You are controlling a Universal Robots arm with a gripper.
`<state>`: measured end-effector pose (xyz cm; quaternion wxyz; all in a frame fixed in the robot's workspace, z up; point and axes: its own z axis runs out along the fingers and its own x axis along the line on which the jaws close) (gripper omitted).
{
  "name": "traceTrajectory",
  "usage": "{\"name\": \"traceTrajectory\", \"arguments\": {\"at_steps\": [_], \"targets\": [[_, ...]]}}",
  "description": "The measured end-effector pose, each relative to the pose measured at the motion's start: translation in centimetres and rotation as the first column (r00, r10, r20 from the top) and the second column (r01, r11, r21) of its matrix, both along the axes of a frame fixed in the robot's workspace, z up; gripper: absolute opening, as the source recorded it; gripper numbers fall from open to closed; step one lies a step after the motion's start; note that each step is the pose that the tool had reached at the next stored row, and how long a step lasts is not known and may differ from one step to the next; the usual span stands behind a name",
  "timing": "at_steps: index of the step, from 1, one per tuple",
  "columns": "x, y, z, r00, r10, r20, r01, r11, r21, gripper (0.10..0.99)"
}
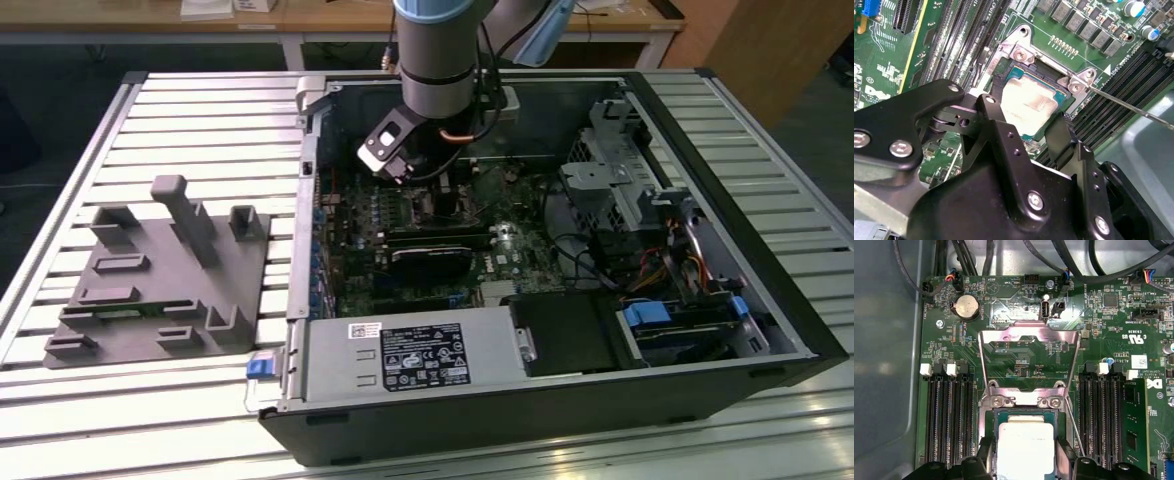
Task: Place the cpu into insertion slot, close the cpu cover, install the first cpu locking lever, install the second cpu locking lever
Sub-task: 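Place the cpu into insertion slot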
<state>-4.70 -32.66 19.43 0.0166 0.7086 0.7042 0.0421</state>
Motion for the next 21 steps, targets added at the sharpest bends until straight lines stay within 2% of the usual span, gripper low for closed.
{"name": "traceTrajectory", "arguments": {"at_steps": [3, 8, 18, 20, 21], "targets": [[0.0, 0.0, 0.22, 1.0, 0.0, 0.0001, 0.0, 1.0, 0.0, 0.612], [0.0, 0.0, 1.23, 1.0, 0.0, 0.0, 0.0, 1.0, 0.0, 0.612], [0.0, 0.0, 1.32, 1.0, 0.0, 0.0001, 0.0, 1.0, 0.0, 0.612], [0.0, 0.0, 1.32, 1.0, 0.0, 0.0001, 0.0, 1.0, 0.0, 0.596], [0.0, 0.0, 1.33, 1.0, 0.0, 0.0001, 0.0, 1.0, 0.0, 0.533]]}}
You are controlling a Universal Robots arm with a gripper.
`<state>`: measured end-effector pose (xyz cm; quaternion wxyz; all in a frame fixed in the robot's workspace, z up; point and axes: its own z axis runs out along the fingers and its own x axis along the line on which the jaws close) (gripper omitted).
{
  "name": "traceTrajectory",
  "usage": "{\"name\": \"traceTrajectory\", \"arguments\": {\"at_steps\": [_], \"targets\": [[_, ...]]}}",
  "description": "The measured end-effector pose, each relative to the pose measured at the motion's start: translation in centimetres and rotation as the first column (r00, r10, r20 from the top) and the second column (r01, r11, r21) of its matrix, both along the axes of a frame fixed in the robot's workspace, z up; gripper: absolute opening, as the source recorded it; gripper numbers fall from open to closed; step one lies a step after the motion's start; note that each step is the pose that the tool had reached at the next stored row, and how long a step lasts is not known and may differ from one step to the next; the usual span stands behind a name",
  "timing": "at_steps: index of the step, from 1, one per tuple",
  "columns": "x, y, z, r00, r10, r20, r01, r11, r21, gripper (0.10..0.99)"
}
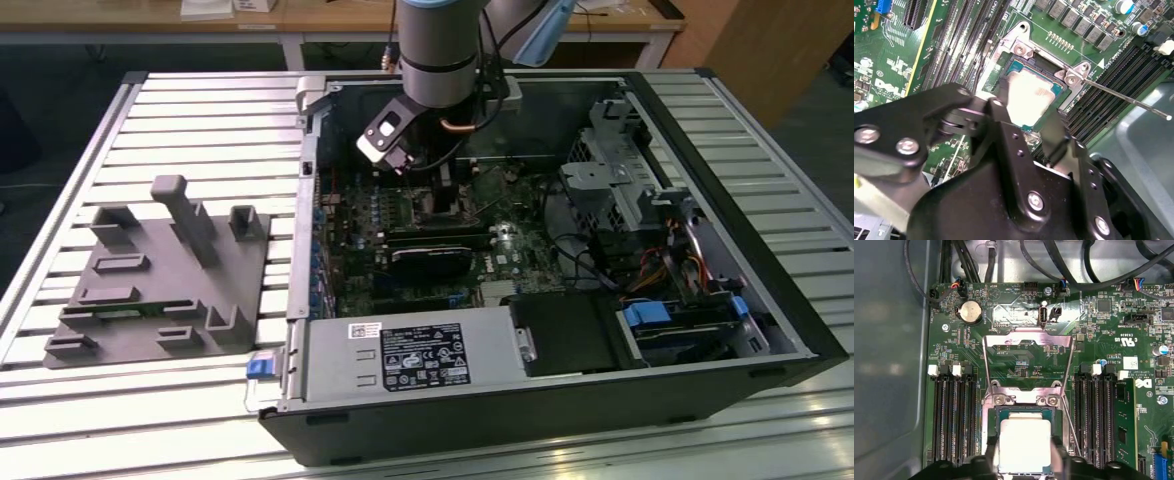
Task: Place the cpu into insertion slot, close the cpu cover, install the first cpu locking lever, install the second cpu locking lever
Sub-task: 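Place the cpu into insertion slot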
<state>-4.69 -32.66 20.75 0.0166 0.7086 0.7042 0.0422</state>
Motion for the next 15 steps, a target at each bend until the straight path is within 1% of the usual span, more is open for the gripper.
{"name": "traceTrajectory", "arguments": {"at_steps": [1, 2, 4, 5, 7, 8, 10, 12, 15], "targets": [[0.0, 0.0, 0.0, 1.0, 0.0, 0.0, 0.0, 1.0, 0.0, 0.471], [0.0, 0.0, 0.01, 1.0, 0.0, 0.0, 0.0, 1.0, 0.0, 0.471], [0.0, 0.0, 0.01, 1.0, 0.0, 0.0, 0.0, 1.0, 0.0, 0.357], [0.0, 0.0, 0.02, 1.0, 0.0, 0.0, 0.0, 1.0, 0.0, 0.357], [0.0, 0.0, 0.03, 1.0, 0.0, 0.0, 0.0, 1.0, 0.0, 0.235], [0.0, 0.0, 0.03, 1.0, 0.0, 0.0, 0.0, 1.0, 0.0, 0.235], [0.0, 0.0, 0.04, 1.0, 0.0, 0.0, 0.0, 1.0, 0.0, 0.122], [0.0, 0.0, 0.04, 1.0, 0.0, 0.0, 0.0, 1.0, 0.0, 0.106], [0.0, 0.0, 0.06, 1.0, 0.0, 0.0, 0.0, 1.0, 0.0, 0.106]]}}
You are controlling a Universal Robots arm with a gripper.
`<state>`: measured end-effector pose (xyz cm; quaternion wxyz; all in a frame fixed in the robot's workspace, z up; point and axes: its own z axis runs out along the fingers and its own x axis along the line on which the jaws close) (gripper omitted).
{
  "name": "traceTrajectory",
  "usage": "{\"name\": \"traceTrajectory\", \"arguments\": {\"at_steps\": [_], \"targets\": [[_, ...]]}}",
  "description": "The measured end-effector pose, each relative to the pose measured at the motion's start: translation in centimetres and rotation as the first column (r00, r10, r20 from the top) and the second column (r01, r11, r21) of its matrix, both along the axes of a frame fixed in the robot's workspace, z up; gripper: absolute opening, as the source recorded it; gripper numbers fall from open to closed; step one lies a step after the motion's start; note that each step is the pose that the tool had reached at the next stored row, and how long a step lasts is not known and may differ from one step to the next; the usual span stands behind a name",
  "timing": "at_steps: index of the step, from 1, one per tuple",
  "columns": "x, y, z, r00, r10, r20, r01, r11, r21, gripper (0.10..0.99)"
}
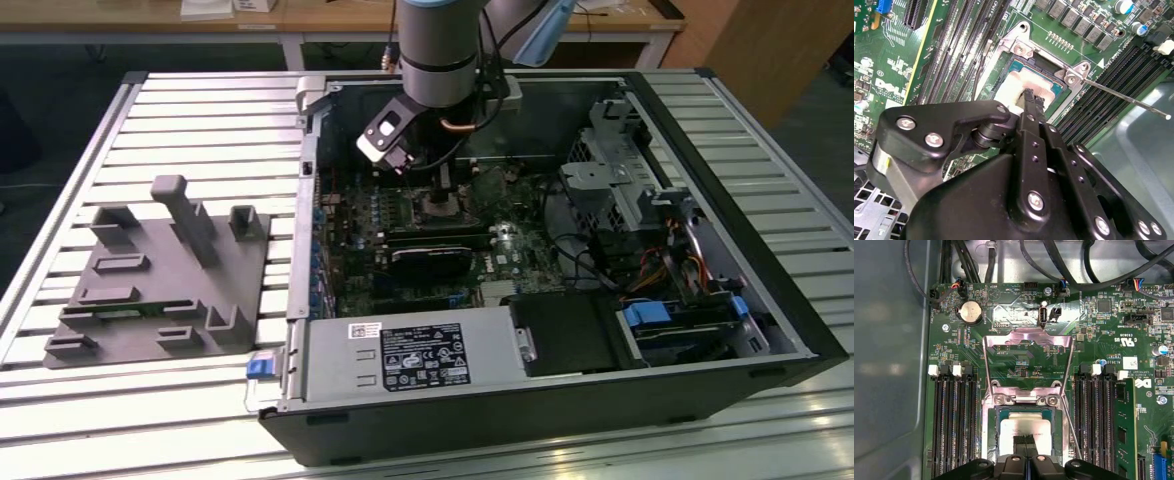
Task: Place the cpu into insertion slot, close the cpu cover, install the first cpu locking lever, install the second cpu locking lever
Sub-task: 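Place the cpu into insertion slot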
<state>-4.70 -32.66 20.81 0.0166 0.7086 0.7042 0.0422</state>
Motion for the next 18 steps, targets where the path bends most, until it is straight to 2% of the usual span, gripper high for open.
{"name": "traceTrajectory", "arguments": {"at_steps": [7, 12, 18], "targets": [[0.32, 0.01, -0.04, 1.0, 0.0, -0.0001, 0.0, 1.0, 0.0, 0.106], [0.36, 0.01, -0.58, 1.0, 0.0, -0.0001, 0.0, 1.0, 0.0, 0.106], [0.36, 0.01, -0.8, 1.0, -0.002, -0.0001, 0.002, 1.0, 0.0, 0.106]]}}
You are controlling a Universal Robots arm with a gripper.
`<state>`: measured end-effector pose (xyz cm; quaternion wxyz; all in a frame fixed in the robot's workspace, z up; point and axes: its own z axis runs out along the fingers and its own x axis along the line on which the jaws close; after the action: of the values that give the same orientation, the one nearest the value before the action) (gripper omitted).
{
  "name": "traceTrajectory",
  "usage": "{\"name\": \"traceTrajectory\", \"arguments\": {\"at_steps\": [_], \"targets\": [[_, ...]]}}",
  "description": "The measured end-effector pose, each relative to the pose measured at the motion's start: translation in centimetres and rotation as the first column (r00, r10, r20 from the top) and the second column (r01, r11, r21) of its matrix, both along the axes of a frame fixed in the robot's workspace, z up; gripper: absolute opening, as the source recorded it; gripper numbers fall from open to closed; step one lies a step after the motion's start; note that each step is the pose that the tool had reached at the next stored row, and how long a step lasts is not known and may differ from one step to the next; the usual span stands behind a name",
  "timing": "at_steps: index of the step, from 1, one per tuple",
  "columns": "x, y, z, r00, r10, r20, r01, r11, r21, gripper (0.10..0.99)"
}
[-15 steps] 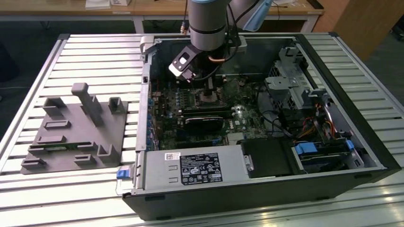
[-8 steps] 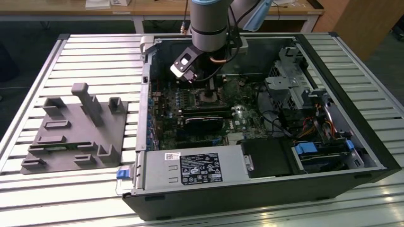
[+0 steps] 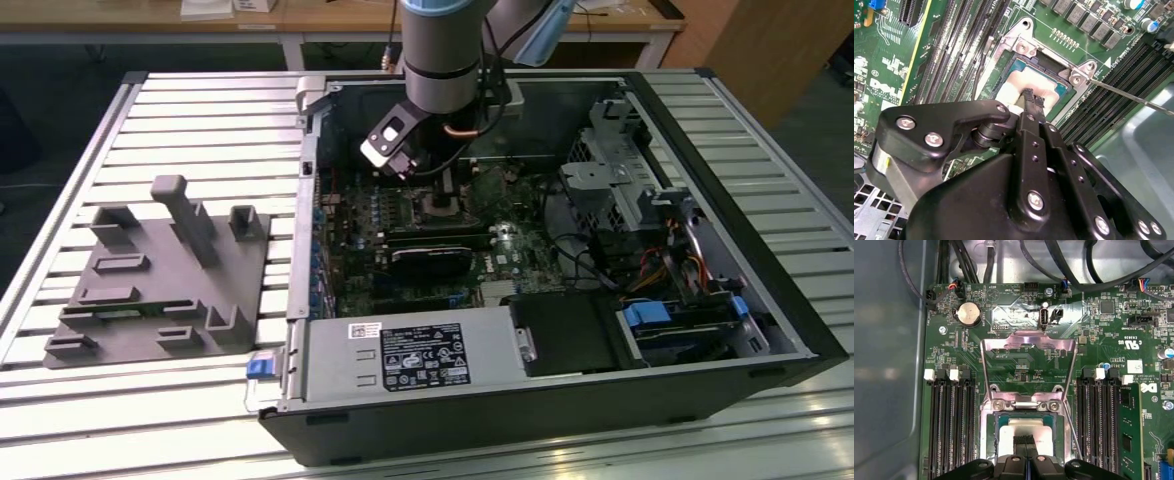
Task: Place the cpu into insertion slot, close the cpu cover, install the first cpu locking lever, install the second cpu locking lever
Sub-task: 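Place the cpu into insertion slot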
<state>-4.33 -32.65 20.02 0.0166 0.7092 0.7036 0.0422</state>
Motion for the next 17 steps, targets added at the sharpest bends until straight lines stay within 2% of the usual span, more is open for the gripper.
{"name": "traceTrajectory", "arguments": {"at_steps": [12, 14, 17], "targets": [[0.0, 0.0, -0.11, 1.0, -0.001, 0.0001, 0.001, 1.0, 0.001, 0.106], [0.01, 0.02, 0.07, 1.0, -0.001, 0.0007, 0.001, 1.0, 0.001, 0.106], [0.0, 0.0, 0.77, 1.0, -0.001, 0.0005, 0.001, 1.0, 0.0, 0.106]]}}
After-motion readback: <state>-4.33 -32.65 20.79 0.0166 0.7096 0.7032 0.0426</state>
